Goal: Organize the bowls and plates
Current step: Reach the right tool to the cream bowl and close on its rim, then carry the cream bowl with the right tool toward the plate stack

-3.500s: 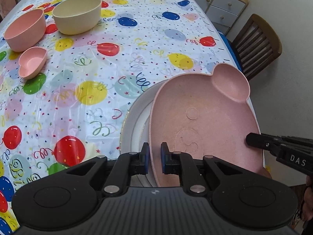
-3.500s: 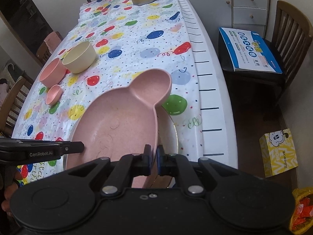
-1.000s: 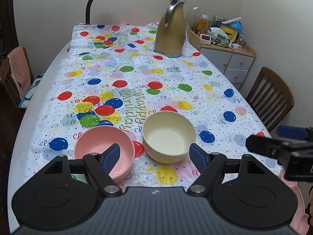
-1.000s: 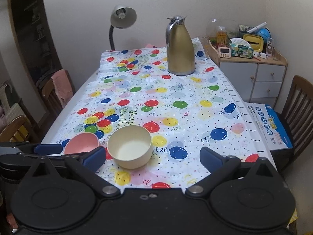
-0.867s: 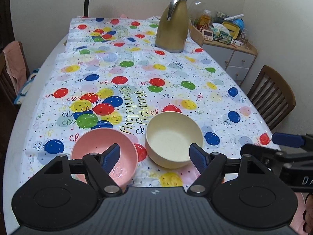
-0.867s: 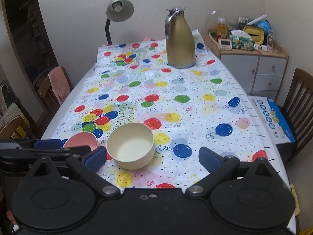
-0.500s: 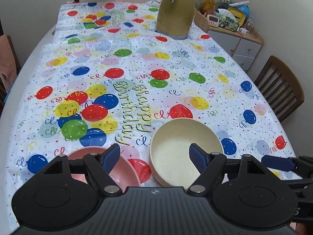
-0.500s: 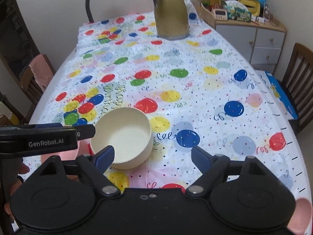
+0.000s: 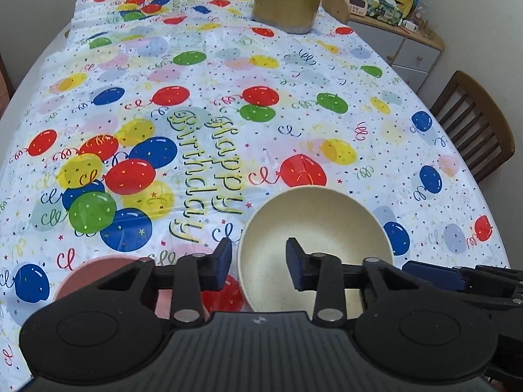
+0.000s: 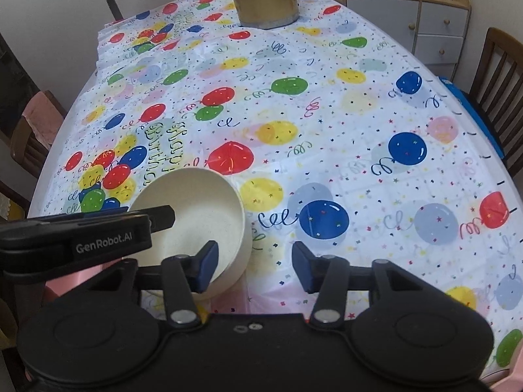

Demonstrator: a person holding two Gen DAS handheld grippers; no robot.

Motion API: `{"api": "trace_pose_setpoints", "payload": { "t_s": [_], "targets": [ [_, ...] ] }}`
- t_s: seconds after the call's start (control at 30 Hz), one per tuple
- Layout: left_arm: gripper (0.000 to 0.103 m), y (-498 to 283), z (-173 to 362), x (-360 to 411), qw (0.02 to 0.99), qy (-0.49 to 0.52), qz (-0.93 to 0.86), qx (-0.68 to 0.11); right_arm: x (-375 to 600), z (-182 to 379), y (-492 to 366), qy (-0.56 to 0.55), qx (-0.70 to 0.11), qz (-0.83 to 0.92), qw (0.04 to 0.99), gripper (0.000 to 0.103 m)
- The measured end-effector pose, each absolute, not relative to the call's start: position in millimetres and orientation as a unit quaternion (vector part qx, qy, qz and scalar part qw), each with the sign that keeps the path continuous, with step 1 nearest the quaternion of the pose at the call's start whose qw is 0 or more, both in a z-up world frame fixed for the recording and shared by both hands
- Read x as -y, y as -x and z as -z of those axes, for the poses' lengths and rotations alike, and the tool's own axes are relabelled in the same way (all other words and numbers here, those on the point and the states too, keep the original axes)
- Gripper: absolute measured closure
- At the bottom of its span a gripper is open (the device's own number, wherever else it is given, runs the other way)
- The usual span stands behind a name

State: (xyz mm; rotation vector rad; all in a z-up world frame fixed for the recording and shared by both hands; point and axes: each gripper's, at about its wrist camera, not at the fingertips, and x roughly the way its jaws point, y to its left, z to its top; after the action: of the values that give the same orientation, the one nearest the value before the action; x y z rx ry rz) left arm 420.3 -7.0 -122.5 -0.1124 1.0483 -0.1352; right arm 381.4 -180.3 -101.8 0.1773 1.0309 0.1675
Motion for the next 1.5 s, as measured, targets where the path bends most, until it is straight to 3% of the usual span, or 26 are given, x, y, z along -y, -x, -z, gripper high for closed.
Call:
{"api": "trace_pose_setpoints", "payload": {
  "t_s": [0.07,0.3,0.43,1.5],
  "targets": [
    [0.073,-421,125,6,0.860,0.056,0.063,-0.503,180,103,-383,-0.088,-0.494,-0.082,0.861,0.067],
    [0.091,-419,125,3,0.861,0.057,0.052,-0.503,178,105,-387,-0.099,-0.498,-0.083,0.858,0.081],
    [0.093,-414,122,3,0.860,0.060,0.049,-0.504,175,104,-387,-0.101,-0.499,-0.086,0.857,0.094],
    [0.093,-232,51,75,0.865,0.055,-0.001,-0.499,242,43,-253,-0.078,-0.495,-0.151,0.852,0.095]
  ]
}}
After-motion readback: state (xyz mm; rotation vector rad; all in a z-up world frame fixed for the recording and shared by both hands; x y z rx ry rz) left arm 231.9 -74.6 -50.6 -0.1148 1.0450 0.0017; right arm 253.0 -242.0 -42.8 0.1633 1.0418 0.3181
